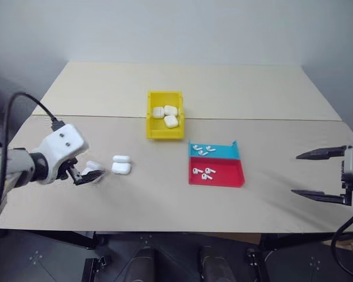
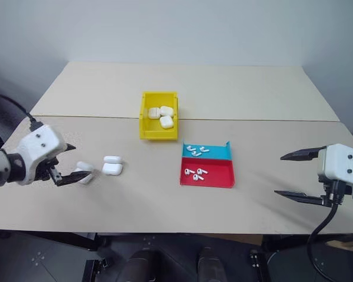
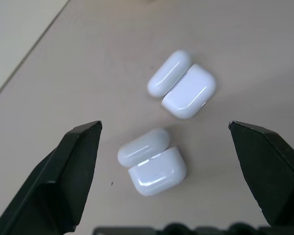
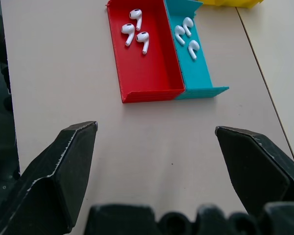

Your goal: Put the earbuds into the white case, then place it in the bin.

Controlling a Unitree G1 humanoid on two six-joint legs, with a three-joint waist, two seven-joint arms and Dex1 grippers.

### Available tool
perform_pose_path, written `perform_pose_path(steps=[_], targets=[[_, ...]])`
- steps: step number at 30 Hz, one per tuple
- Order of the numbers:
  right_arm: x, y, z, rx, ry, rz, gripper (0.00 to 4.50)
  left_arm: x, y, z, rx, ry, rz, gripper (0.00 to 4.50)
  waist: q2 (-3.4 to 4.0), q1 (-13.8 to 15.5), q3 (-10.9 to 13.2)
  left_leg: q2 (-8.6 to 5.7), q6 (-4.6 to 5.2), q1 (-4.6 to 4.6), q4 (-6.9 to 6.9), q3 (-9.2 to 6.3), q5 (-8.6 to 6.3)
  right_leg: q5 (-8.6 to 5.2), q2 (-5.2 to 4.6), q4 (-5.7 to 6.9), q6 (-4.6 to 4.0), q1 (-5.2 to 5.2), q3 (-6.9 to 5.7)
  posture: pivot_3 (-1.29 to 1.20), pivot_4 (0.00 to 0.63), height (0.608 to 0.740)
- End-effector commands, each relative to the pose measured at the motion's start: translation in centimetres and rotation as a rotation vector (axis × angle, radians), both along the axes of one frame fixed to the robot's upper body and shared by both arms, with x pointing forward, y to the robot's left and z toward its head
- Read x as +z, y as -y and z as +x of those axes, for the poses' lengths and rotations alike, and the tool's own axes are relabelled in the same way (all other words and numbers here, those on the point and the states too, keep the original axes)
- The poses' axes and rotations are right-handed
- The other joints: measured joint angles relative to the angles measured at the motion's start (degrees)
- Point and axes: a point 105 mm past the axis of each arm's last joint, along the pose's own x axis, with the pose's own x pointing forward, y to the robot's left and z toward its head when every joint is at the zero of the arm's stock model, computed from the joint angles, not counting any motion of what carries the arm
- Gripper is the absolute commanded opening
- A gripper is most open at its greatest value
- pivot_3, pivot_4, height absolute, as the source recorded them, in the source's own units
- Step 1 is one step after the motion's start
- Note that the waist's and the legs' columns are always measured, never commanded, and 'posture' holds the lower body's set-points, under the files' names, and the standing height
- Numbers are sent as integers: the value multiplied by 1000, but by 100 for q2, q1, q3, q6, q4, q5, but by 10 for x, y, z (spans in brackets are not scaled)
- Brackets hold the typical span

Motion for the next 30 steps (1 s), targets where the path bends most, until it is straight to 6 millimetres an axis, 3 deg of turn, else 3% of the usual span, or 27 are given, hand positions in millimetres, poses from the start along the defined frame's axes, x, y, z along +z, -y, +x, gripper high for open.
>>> perform_pose_path(steps=[1, 6, 12, 18, 30], targets=[[5, -2, 0, -2, 18, 10, 4462, 9, -11, 5, 104, -87, -4, 4500, -1, -5, 1, 0, 0, -1, 0, 1, 0, -3, 1, -1, 5, -1, 0, 0, 150, 740], [2, -2, 1, -23, 7, 20, 4462, 7, -22, 9, 179, -267, 20, 4500, -3, -47, 2, -4, 0, -4, -4, 3, 0, -2, 0, -1, 1, -6, 2, 0, 150, 740], [-4, -3, -2, -48, -9, 34, 4462, -7, -33, 20, 284, -345, 73, 4500, -6, -30, 3, -3, 0, -4, -4, 0, 0, -10, 4, 2, 10, -5, 2, 0, 150, 740], [-14, -6, -5, -69, -22, 43, 4462, -21, -35, 26, 340, -427, 51, 4500, -10, -2, 5, -5, 0, -13, 0, -1, 0, -6, 1, 2, 5, -9, 1, 0, 150, 740], [-19, -7, -4, -99, -17, 44, 4462, -41, -19, 28, 340, -519, -11, 4500, -12, -1, 5, -5, 0, -12, 2, -4, 0, -5, 0, 5, 4, -9, 1, 0, 150, 740]])
